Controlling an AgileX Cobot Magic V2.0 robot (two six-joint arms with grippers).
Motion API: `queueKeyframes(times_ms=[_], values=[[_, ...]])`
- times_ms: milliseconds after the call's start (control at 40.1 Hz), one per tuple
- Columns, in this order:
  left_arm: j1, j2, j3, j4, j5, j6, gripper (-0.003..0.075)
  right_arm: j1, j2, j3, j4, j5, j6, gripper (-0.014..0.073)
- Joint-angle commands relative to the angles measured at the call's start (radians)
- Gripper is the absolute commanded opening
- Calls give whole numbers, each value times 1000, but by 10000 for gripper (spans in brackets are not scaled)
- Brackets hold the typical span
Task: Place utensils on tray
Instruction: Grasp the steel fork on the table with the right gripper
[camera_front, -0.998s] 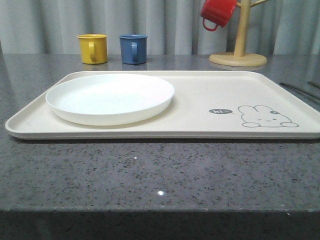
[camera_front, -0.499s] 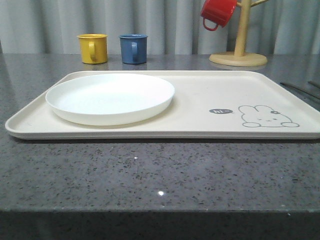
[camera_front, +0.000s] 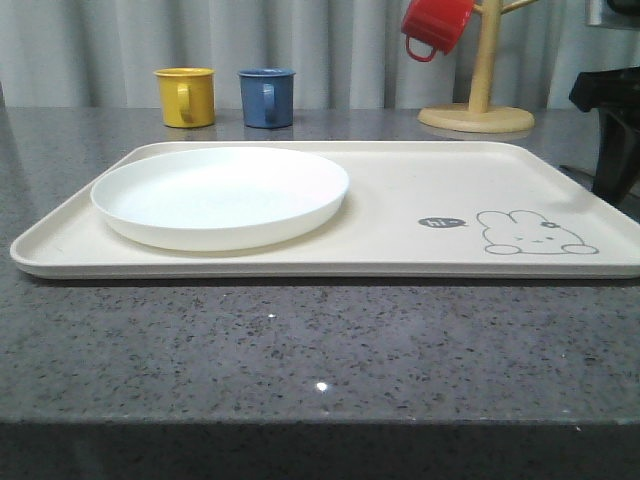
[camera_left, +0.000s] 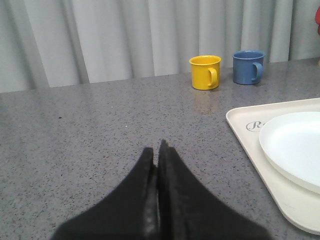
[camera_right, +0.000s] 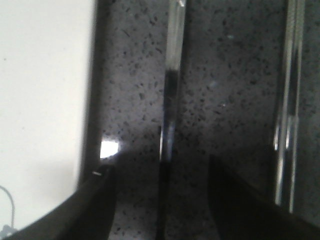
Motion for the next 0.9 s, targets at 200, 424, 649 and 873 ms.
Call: queueKeyframes(times_ms=[200, 424, 649, 873], values=[[1, 11, -27, -11, -85, -7, -18, 1, -33, -31, 5, -28, -7, 167], [1, 11, -27, -11, -85, -7, -18, 1, -33, -31, 5, -23, -7, 0], [1, 11, -27, -11, -85, -7, -18, 2, -67, -96, 5, 58, 7, -56], [1, 11, -27, -11, -85, -7, -18, 148, -104, -249, -85, 186, 238, -57]])
